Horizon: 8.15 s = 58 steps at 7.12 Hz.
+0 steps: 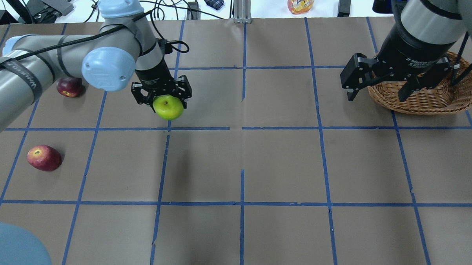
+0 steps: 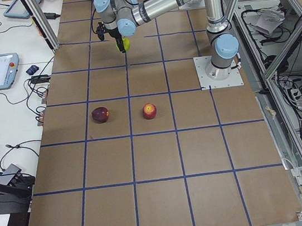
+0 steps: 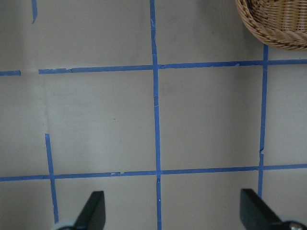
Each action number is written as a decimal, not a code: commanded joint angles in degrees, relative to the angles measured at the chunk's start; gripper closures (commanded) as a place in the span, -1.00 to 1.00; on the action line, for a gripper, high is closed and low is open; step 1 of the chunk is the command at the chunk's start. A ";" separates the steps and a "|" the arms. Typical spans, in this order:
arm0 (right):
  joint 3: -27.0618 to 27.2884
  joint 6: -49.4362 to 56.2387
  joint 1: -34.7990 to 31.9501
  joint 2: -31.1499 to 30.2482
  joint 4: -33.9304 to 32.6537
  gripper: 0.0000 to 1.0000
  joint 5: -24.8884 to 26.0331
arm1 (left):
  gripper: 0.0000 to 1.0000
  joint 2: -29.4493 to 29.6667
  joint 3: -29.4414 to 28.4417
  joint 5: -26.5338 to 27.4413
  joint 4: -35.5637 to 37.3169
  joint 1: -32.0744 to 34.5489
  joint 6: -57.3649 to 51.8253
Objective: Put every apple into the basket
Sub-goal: 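Carry the green apple to the table center and set it down, then open the left gripper and withdraw while the right gripper approaches the green apple, then grasp the green apple with the right gripper while the left grasps the red apple, then lift the green apple over the basket while the left carries the red apple centerward, then release the green apple into the basket while the left sets the red apple down, then move the left gripper to the dark red apple while the right approaches the red apple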
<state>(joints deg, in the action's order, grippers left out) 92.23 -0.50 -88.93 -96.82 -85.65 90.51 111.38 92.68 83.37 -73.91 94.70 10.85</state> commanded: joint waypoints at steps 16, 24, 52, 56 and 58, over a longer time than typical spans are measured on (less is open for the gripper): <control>1.46 -29.44 -15.72 26.31 -26.73 -1.00 -2.70 | -1.00 -2.14 -6.47 15.31 -15.57 -21.02 -29.94; -0.99 -31.32 -20.58 36.52 -33.79 -1.00 -8.33 | -1.00 0.49 15.24 23.15 7.64 -36.69 -50.93; -19.19 27.57 28.38 47.87 -28.52 -0.38 7.93 | -1.00 6.67 -13.02 -0.76 -7.13 5.89 8.01; -19.63 26.96 27.33 43.41 -22.48 -1.00 4.36 | -1.00 6.73 -19.10 8.55 -11.44 -10.74 -18.33; -19.37 18.59 20.52 35.86 -11.96 -1.00 -1.02 | -1.00 9.19 -18.94 14.33 -6.73 -20.99 -34.59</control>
<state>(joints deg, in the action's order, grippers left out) 72.71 24.03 -64.14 -56.79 -103.22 92.38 119.04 73.77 94.26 -84.01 79.51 -14.41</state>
